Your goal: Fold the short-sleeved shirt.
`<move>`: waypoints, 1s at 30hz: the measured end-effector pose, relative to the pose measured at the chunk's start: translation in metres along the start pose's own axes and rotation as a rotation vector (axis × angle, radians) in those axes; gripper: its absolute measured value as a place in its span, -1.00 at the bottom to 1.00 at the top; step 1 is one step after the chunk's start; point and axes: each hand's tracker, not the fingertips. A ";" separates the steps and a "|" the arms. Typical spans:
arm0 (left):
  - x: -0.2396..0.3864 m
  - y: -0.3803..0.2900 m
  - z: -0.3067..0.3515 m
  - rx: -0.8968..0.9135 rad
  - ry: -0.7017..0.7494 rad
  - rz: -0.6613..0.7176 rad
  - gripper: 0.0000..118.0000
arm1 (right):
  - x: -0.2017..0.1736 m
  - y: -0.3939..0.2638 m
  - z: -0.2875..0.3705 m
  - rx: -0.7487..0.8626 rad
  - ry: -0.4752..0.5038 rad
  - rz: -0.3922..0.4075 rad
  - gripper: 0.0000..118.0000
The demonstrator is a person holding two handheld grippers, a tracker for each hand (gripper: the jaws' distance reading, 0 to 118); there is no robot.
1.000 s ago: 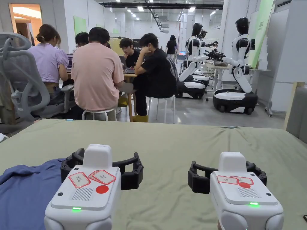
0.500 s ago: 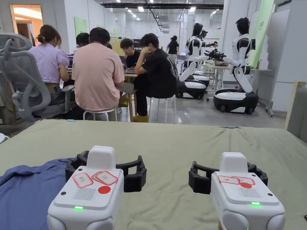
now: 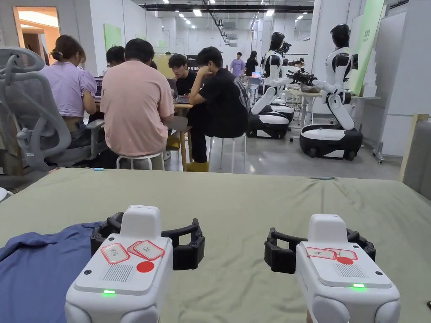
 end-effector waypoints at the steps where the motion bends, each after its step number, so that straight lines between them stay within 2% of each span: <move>1: 0.000 0.000 0.000 0.000 0.000 0.002 1.00 | 0.001 0.000 0.000 -0.001 -0.001 0.001 1.00; 15: 0.003 0.003 -0.001 0.008 -0.004 -0.001 1.00 | 0.003 0.001 0.001 -0.005 0.006 0.000 1.00; 20: 0.000 0.003 -0.001 0.015 -0.016 0.035 1.00 | 0.003 0.000 0.000 -0.009 -0.008 0.017 1.00; 28: 0.003 -0.002 -0.005 -0.006 -0.015 0.009 1.00 | 0.001 -0.002 0.001 -0.006 -0.015 0.033 1.00; 29: 0.003 -0.002 -0.005 -0.009 -0.016 0.007 0.98 | 0.002 -0.002 0.001 -0.005 -0.017 0.036 1.00; 30: 0.003 -0.003 -0.005 -0.012 -0.018 0.003 0.82 | 0.003 -0.002 0.004 0.002 -0.016 0.038 0.96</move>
